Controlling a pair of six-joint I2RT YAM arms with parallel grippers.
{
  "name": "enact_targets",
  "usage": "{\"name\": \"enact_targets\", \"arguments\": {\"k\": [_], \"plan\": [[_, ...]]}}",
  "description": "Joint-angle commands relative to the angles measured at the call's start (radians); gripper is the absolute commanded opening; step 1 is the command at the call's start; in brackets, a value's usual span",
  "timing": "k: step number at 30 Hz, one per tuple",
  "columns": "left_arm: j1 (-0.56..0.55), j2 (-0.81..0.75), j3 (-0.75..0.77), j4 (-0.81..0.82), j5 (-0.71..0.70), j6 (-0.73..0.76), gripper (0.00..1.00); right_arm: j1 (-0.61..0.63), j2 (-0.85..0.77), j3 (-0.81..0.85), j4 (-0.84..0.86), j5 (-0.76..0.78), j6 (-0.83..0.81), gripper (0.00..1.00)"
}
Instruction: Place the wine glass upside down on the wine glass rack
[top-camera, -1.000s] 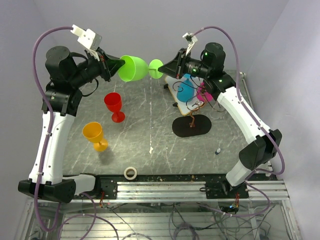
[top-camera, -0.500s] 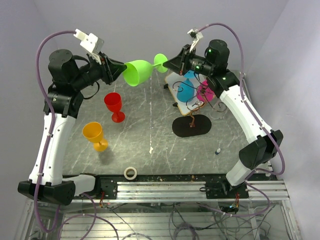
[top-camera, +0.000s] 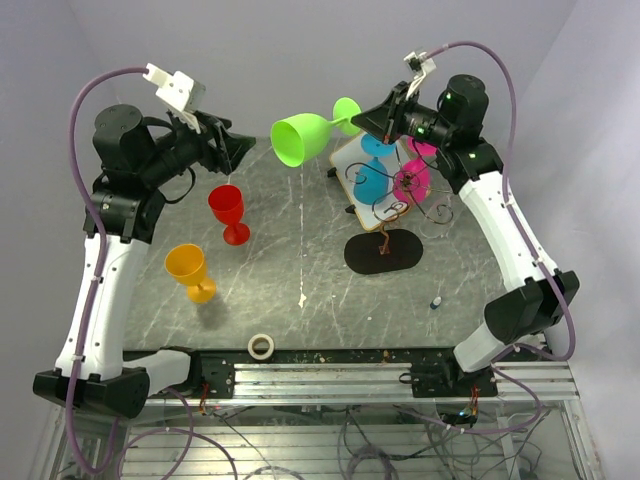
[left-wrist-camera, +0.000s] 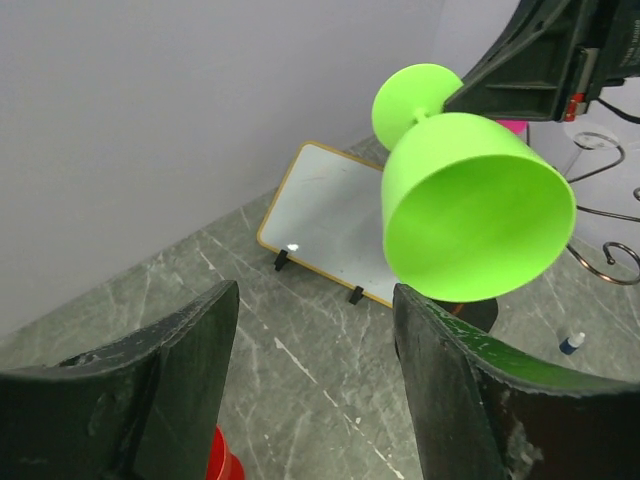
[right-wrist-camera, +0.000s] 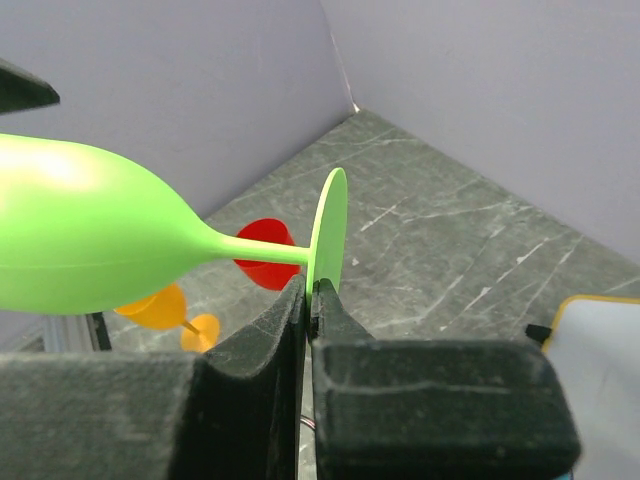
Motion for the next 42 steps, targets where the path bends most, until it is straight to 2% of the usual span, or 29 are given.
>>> {"name": "enact_targets", "arguments": {"k": [1, 11, 18, 23, 32, 42], "plan": [[-0.003, -0.029, 0.0, -0.018, -0.077, 0.051, 0.74, -0.001, -0.038, 0.047, -0.051, -0.007, -0.13, 0.0], [0.009, -0.033, 0.016, -0.039, -0.22, 0.057, 0.82, 0.008, -0.058, 0.146, -0.272, -0.133, -0.464, 0.0], [0.02, -0.034, 0.016, -0.046, -0.253, 0.046, 0.91, 0.111, -0.091, 0.204, -0.542, -0.093, -0.855, 0.0], [0.027, -0.034, 0.007, -0.043, -0.232, 0.034, 0.95, 0.175, -0.101, 0.212, -0.688, -0.077, -1.037, 0.0], [0.043, -0.027, -0.002, -0.044, -0.203, 0.032, 0.95, 0.295, -0.105, 0.246, -0.803, 0.24, -1.223, 0.0], [0.054, -0.013, -0.009, -0.037, -0.179, 0.028, 0.95, 0.308, -0.142, 0.217, -0.864, 0.342, -1.361, 0.0]]}}
